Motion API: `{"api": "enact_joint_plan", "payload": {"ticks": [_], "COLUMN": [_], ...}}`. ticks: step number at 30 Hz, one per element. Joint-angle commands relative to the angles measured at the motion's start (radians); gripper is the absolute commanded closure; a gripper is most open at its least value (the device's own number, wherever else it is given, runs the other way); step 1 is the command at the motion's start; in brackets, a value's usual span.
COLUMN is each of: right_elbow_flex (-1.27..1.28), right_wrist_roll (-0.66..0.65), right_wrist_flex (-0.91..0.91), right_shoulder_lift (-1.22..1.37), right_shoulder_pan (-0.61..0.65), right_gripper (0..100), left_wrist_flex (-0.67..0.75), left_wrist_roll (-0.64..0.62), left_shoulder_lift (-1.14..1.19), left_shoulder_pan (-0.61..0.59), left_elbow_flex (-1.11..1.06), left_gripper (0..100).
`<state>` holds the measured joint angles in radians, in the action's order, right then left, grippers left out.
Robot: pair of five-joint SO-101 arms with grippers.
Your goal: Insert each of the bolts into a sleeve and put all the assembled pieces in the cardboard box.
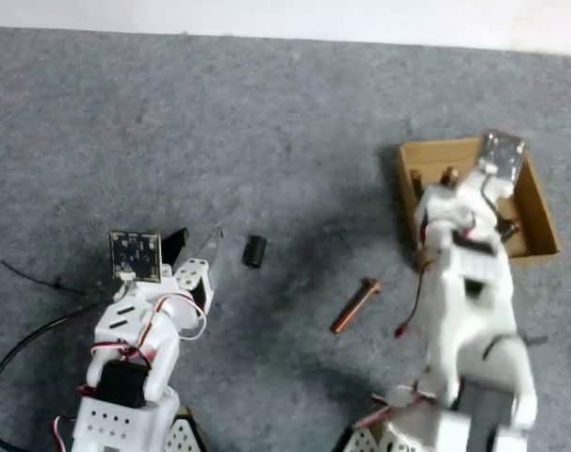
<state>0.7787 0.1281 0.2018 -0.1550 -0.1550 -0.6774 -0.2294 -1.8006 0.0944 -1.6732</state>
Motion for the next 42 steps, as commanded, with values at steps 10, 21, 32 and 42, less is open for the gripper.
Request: {"api": "enact_joint_plan", "payload": {"ticks": [10,21,32,42], "right_elbow_flex": [-0.170,-0.170,0.015,0.503], "right_wrist_roll": [0.140,0.140,0.143,0.110], "right_wrist_flex": [-0.036,-0.031,0.065,0.071], "right_shoulder_lift": [0.285,0.282,-0.099,-0.762], "right_shoulder_pan": [-0.010,-0.010,-0.004,0.297], "right_gripper": [99.3,84.6,75.5,75.4], "left_wrist_flex": [-0.002,-0.002,-0.002,-0.002], "left_wrist_roll": [0.008,0.008,0.008,0.008], "left_shoulder_lift": [-0.012,-0.012,-0.012,-0.012], "left_shoulder_pan": [-0.008,-0.008,-0.007,-0.007], "left_elbow_flex": [-0.022,-0.022,-0.022,-0.022], "left_gripper": [84,84,84,84]}}
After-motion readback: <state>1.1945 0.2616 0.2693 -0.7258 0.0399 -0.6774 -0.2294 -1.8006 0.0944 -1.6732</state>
